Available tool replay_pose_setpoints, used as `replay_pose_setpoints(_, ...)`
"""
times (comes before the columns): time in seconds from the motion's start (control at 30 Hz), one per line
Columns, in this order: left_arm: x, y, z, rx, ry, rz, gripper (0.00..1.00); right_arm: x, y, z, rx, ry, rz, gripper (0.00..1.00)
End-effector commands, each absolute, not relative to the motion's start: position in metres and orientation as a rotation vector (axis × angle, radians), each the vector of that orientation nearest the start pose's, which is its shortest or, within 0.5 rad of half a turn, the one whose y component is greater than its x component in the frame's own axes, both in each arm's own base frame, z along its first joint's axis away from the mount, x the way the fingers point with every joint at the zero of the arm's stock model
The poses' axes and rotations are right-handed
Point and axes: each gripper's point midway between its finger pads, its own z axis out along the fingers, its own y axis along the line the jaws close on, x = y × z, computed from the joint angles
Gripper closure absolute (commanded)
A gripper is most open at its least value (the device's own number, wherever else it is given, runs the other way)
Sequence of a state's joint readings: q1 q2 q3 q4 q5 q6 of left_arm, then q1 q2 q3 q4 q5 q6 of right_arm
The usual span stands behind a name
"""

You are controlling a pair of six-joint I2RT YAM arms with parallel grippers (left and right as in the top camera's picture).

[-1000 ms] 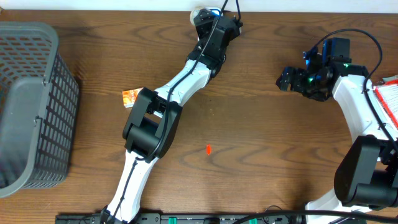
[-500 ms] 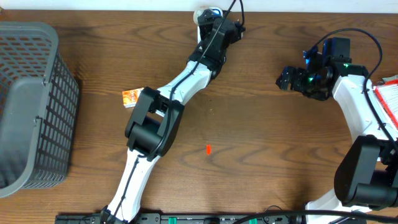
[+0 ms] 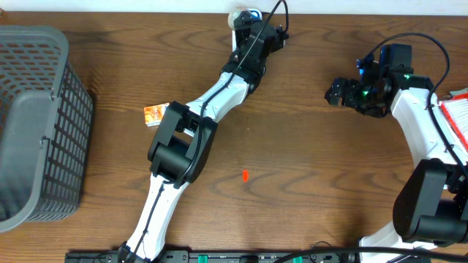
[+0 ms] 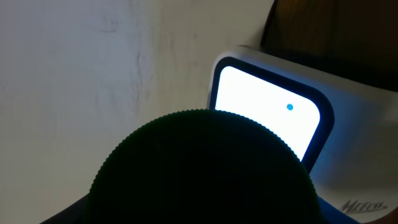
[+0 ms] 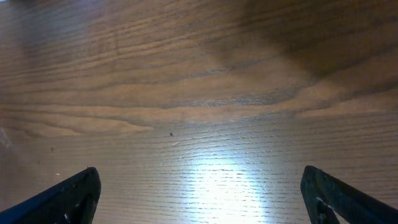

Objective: Scan the item barcode
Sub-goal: 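Hold the jar over the scanner window with the left gripper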

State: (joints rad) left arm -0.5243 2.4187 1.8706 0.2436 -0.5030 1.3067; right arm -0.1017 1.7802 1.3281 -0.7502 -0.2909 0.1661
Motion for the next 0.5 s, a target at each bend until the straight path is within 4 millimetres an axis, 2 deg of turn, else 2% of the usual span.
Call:
replay_pose_setpoints(0.0,0.632,-0.260,0.168,1.252,1.442,1.016,0.71,0.410,0.005,0.093,0.276,2.745,0.405,0.01)
replay_pose_setpoints(0.23,0.632,-0.259,0.169,1.233,1.451,1.008,0.71,0.411,0.005,0.093,0.263,2.741,0.402,0.01)
replay_pose_setpoints(0.47,0.634,-0.250,0.188,0.967,1.518,0.949,0.72,0.416,0.005,0.095,0.247,2.721,0.398,0.01)
